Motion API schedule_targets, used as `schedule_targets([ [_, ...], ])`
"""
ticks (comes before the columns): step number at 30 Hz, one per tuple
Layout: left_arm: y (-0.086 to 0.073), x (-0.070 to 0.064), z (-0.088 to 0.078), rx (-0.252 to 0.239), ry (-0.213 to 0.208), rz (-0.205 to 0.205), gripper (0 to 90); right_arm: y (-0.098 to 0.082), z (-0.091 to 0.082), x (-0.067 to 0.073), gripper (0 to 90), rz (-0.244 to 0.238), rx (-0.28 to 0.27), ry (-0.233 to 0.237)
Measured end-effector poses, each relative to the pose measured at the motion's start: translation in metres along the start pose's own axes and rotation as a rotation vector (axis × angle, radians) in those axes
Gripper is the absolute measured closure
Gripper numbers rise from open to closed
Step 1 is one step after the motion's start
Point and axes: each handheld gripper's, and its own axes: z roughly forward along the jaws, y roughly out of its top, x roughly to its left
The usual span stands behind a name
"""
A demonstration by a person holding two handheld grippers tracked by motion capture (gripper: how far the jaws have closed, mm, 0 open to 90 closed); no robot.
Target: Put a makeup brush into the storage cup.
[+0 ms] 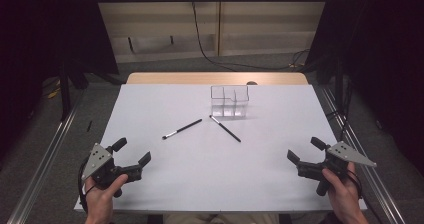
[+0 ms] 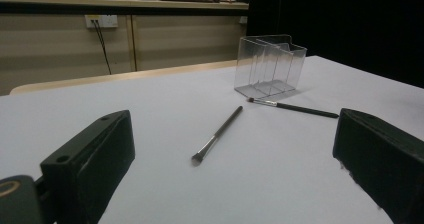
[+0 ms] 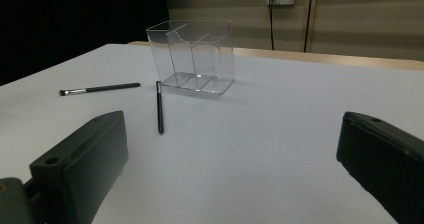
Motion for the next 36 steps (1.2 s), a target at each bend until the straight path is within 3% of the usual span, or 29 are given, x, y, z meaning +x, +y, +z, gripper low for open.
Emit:
schedule_targets([
  [4,0.001,-0.001,0.002,0.027,0.042,-0.003,4.8,-0.001,0.001,-0.001,0.0,-0.005,0.011,-0.001],
  [8,0.000,-0.001,0.003,0.041,0.039,-0.003,4.8,-0.001,0.002,-0.003,0.0,-0.005,0.015,-0.003],
  [9,0.000,-0.001,0.004,0.049,0.040,0.013,4.7,-0.001,0.003,-0.003,0.0,-0.010,0.015,-0.004],
  [14,0.001,-0.005,0.006,0.052,0.023,0.019,4.8,-0.001,0.004,-0.001,0.0,-0.005,0.019,0.009],
  [24,0.004,-0.016,0.017,0.080,-0.054,0.032,4.5,-0.001,0.003,-0.001,0.0,-0.004,0.019,0.007],
  [26,0.007,-0.017,0.022,0.085,-0.053,0.021,4.8,-0.001,0.004,-0.001,0.0,-0.011,0.023,0.011],
  [29,0.010,-0.019,0.030,0.088,-0.056,0.035,4.8,-0.001,0.007,0.000,0.0,-0.008,0.033,0.016],
  [36,0.023,-0.009,0.045,0.088,-0.046,0.053,4.3,-0.001,0.008,0.001,0.0,-0.017,0.035,0.026],
])
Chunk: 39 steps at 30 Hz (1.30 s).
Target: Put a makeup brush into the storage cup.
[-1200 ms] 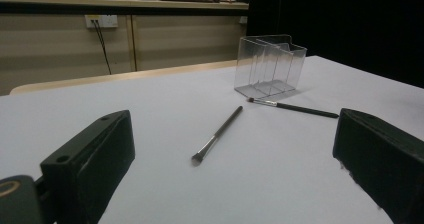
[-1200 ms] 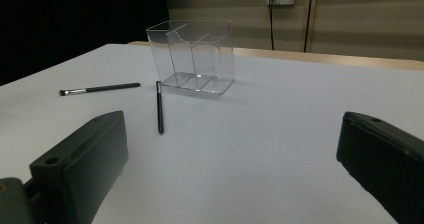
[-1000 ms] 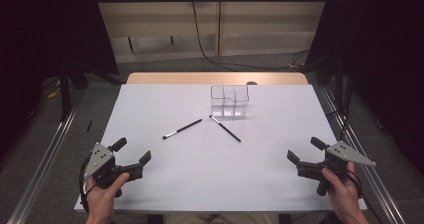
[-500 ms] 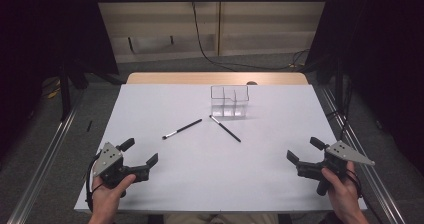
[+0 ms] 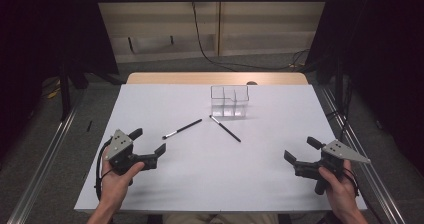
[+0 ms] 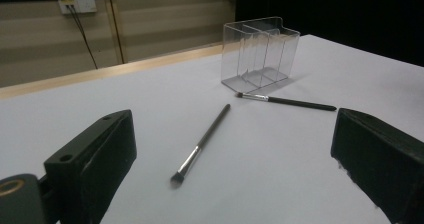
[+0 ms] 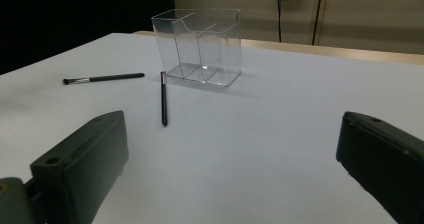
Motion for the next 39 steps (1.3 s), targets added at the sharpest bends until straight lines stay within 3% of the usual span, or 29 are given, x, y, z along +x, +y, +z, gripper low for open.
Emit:
schedule_targets([
  [6,0.009,0.005,0.009,-0.002,0.007,0.018,3.9,0.001,0.000,0.001,0.0,0.002,-0.002,-0.003],
  [9,0.012,0.004,0.015,0.003,-0.029,0.015,6.1,0.001,0.001,0.002,0.0,-0.002,0.002,0.003],
  [16,0.021,0.002,0.028,0.009,-0.049,0.014,5.6,0.001,-0.001,0.005,0.0,-0.010,-0.001,0.005],
  [18,0.027,0.004,0.035,0.024,-0.060,0.030,6.3,0.001,-0.001,0.004,0.0,-0.008,-0.002,0.002],
  [21,0.029,0.006,0.042,0.038,-0.080,0.019,6.4,0.001,0.000,0.004,0.0,-0.013,0.003,0.005],
  [23,0.032,0.009,0.050,0.056,-0.071,0.037,6.0,0.001,0.001,0.004,0.0,-0.018,0.006,0.006],
  [25,0.033,0.011,0.053,0.058,-0.073,0.029,5.3,0.001,0.001,0.005,0.0,-0.019,-0.001,0.009],
  [29,0.036,0.013,0.060,0.055,-0.035,0.049,4.6,0.001,0.000,0.006,0.0,-0.018,-0.001,0.013],
  [38,0.053,0.021,0.075,0.090,-0.047,0.055,4.1,0.001,-0.001,0.005,0.0,-0.014,-0.001,0.012],
  [39,0.057,0.022,0.076,0.075,-0.026,0.063,4.0,0.001,0.000,0.005,0.0,-0.016,0.000,0.014],
])
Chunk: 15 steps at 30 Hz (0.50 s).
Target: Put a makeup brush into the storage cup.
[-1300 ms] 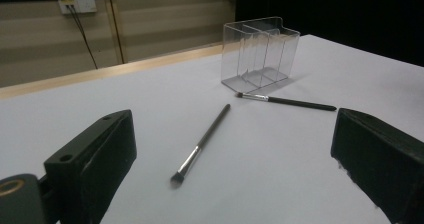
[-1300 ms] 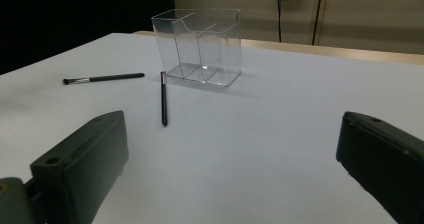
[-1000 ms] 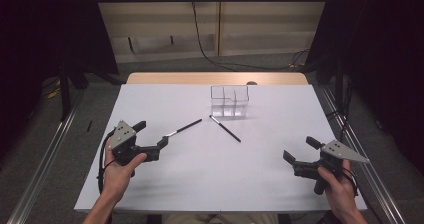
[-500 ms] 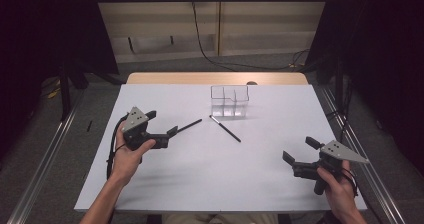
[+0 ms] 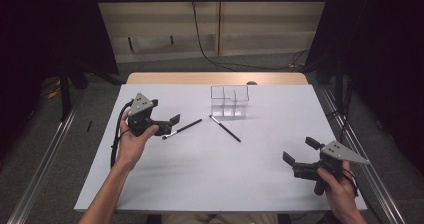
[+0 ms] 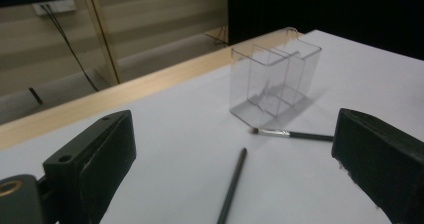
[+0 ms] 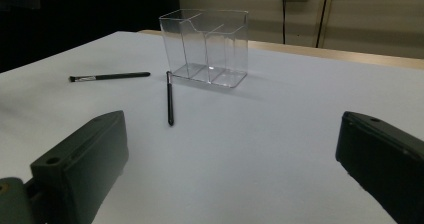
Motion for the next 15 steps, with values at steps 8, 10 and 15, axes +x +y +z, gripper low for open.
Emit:
schedule_targets([
  [8,0.007,0.007,0.008,0.041,0.009,0.014,3.9,0.000,0.000,0.001,0.0,0.004,0.003,-0.002],
  [10,0.010,0.013,0.011,0.099,-0.003,0.011,3.9,0.000,-0.001,0.001,0.0,-0.001,0.000,0.001],
  [15,0.012,0.015,0.015,0.174,-0.011,0.042,5.1,0.000,0.000,0.001,0.0,-0.004,0.004,0.004],
])
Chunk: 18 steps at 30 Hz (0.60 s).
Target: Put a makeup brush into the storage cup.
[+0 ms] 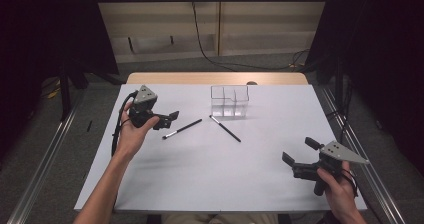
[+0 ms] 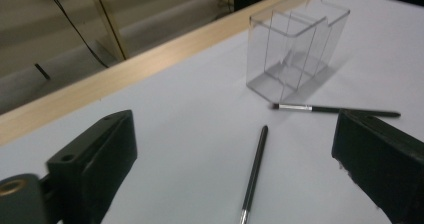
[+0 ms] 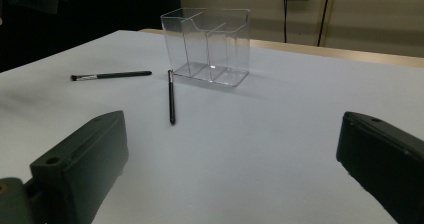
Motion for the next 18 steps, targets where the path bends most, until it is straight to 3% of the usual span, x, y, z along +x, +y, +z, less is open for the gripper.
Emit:
schedule_targets([
  [1,0.002,0.001,0.003,0.045,-0.009,-0.012,4.1,0.000,0.000,0.000,0.0,0.002,0.002,0.002],
  [4,0.003,0.000,0.006,0.087,-0.004,0.006,3.8,0.000,0.000,0.000,0.0,0.009,-0.002,0.002],
  [6,0.005,-0.003,0.009,0.159,0.001,0.032,3.8,0.000,0.000,0.000,0.0,0.008,-0.001,0.002],
  [9,0.006,-0.003,0.011,0.189,-0.004,0.029,4.1,0.000,0.000,0.000,0.0,0.003,0.003,0.002],
  [15,0.011,-0.003,0.015,0.320,-0.002,0.046,5.0,0.000,0.000,0.000,0.0,0.000,0.004,0.003],
  [18,0.011,-0.003,0.017,0.350,-0.003,0.053,5.7,0.000,0.001,0.000,0.0,0.002,0.004,0.004],
])
